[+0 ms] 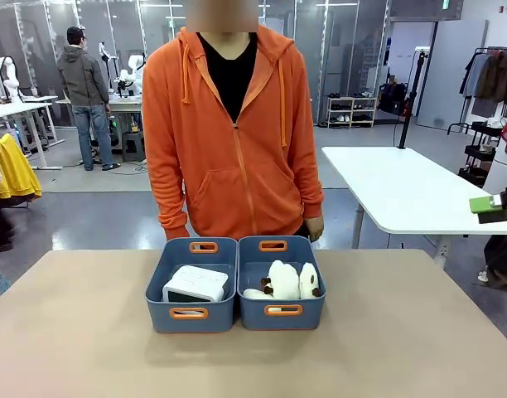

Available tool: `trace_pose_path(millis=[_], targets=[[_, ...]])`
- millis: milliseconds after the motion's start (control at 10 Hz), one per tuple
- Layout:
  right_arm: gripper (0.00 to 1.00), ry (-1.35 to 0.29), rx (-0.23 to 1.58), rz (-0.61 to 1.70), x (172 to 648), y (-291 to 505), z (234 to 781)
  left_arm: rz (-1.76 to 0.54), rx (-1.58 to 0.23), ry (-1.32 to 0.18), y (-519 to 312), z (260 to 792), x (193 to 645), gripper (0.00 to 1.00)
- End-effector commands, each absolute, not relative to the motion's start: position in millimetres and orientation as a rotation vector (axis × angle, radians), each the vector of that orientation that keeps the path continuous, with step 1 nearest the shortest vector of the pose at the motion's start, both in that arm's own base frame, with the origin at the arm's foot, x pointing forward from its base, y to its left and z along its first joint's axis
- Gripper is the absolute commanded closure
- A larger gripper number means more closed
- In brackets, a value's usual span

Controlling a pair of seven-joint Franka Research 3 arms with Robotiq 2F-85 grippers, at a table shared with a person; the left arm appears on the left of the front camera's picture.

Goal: Sort the digital clocks into the basket.
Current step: Pick up the Digital clock from the table and place it into the empty Plastic storage basket.

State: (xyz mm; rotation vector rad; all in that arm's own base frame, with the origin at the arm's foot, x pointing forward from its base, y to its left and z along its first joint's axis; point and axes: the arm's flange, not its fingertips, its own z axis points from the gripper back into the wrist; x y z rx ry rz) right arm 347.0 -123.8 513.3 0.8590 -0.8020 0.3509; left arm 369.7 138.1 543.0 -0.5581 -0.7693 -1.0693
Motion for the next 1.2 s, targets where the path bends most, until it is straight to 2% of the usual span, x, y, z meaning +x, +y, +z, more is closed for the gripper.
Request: trace_pose_path(millis=[0, 1100], targets=[[0.0, -0.819, 0.865, 0.36, 348.8, -124.5, 513.1, -1.079, -0.567, -0.768, 135.4, 546.5, 372.3, 0.0], [0.0, -0.819, 0.865, 0.36, 348.8, -124.5, 513.1, -1.079, -0.567, -0.768, 135.4, 546.5, 372.3, 0.0]])
